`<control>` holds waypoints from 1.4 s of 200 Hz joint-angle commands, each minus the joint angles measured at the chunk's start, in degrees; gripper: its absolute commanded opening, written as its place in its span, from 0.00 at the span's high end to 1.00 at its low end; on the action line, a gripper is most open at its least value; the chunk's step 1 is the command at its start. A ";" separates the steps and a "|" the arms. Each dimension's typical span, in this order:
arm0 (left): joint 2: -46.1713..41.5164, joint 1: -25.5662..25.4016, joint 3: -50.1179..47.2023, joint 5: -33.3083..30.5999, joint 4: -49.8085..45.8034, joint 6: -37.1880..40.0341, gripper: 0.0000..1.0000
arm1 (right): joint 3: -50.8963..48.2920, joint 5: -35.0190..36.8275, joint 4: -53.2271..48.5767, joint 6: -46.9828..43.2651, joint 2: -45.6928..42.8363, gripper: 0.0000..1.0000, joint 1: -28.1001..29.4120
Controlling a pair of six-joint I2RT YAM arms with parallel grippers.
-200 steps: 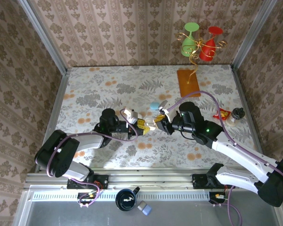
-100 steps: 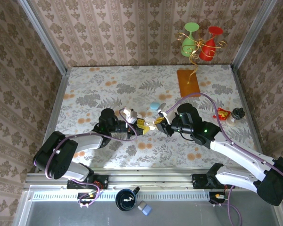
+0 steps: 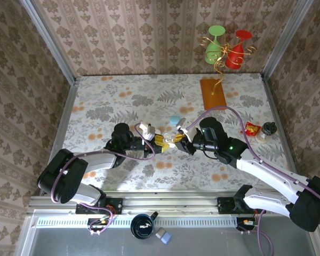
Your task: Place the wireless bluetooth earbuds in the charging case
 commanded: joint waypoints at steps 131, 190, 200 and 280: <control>-0.57 0.86 -4.62 -11.19 9.38 16.84 1.00 | 3.77 -0.48 2.26 30.56 0.04 0.39 -7.50; -2.94 0.02 -7.45 -18.92 7.34 28.00 1.00 | 13.28 1.75 -6.28 36.52 12.82 0.38 -7.49; -3.18 -0.11 -7.51 -19.51 6.95 28.91 1.00 | 14.88 1.34 -7.02 37.21 14.97 0.36 -7.36; -5.50 -0.63 -7.88 -21.18 1.81 32.37 1.00 | 23.64 -1.52 -13.69 36.59 26.98 0.29 -5.89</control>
